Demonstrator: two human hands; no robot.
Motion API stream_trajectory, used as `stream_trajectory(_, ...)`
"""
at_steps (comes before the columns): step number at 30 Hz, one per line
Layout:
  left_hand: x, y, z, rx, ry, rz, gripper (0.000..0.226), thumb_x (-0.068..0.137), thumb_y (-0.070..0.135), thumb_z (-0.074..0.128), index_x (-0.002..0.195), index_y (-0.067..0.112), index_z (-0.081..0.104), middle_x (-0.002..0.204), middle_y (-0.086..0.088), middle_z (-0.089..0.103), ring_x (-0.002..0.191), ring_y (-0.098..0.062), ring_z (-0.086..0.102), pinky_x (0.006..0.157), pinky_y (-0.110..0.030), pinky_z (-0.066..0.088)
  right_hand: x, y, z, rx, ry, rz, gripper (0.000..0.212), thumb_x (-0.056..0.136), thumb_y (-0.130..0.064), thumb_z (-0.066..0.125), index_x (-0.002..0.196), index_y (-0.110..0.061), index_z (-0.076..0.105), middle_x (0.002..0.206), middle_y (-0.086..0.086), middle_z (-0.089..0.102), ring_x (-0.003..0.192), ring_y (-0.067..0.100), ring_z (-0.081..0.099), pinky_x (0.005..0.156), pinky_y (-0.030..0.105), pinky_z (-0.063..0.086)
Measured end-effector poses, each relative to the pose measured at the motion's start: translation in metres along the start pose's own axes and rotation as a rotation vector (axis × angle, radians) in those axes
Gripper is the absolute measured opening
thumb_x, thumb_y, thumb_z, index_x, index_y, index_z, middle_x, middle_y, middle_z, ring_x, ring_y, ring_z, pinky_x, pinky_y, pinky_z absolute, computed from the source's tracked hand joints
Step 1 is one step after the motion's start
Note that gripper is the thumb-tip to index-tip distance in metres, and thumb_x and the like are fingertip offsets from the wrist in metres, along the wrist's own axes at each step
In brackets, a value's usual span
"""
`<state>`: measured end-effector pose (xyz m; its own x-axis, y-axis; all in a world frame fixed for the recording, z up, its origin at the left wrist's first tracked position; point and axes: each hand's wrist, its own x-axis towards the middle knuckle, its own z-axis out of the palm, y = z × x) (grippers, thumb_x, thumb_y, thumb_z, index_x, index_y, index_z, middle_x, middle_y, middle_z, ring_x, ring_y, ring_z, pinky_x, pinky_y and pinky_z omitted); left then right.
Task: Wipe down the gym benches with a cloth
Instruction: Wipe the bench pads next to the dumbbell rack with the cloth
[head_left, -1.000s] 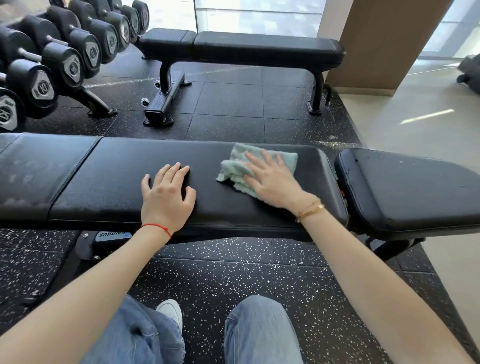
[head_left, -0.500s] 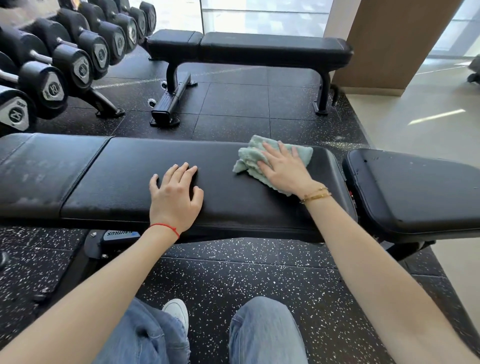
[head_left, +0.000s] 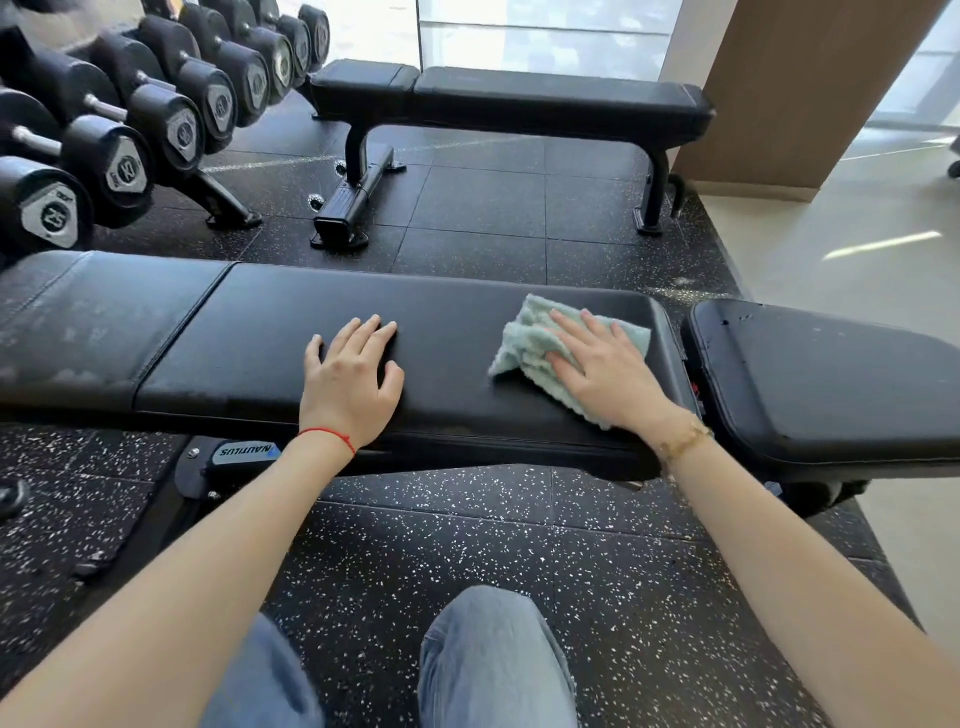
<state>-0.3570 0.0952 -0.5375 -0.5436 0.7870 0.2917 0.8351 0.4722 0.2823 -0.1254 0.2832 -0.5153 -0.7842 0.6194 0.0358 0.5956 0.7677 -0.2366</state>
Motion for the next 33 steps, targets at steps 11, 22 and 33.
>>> stream_trajectory(11, 0.003, -0.004, 0.001, -0.017, -0.005, 0.025, 0.049, 0.093, 0.032, 0.042, 0.141, 0.021, 0.049, 0.151, -0.001, 0.044, 0.143, -0.019, 0.031, 0.117, -0.053, 0.016, -0.011, -0.032, 0.007, 0.002, 0.049, -0.074, 0.048, 0.103, -0.039, 0.037, 0.148, -0.023, 0.038, 0.158, -0.01, 0.027, 0.15, 0.021, 0.013, 0.122, 0.045, 0.003)
stream_trajectory(22, 0.002, -0.001, -0.002, -0.03, -0.034, 0.029, 0.048, 0.094, 0.025, 0.047, 0.141, 0.015, 0.048, 0.152, -0.007, 0.041, 0.143, -0.024, 0.028, 0.118, -0.055, 0.011, -0.049, -0.04, -0.009, 0.018, 0.022, -0.07, 0.041, 0.102, -0.013, 0.045, 0.143, -0.015, 0.045, 0.156, -0.001, 0.034, 0.149, 0.025, 0.017, 0.121, 0.049, 0.011)
stream_trajectory(33, -0.02, 0.153, 0.012, -0.25, -0.077, 0.252, 0.047, 0.094, 0.025, 0.045, 0.141, 0.018, 0.048, 0.149, 0.0, 0.045, 0.142, -0.017, 0.031, 0.119, -0.051, 0.015, -0.135, 0.075, -0.046, -0.354, 0.192, 0.213, 0.066, 0.085, 0.009, 0.05, 0.146, -0.017, 0.042, 0.156, 0.005, 0.034, 0.146, 0.03, 0.027, 0.122, 0.046, 0.016)
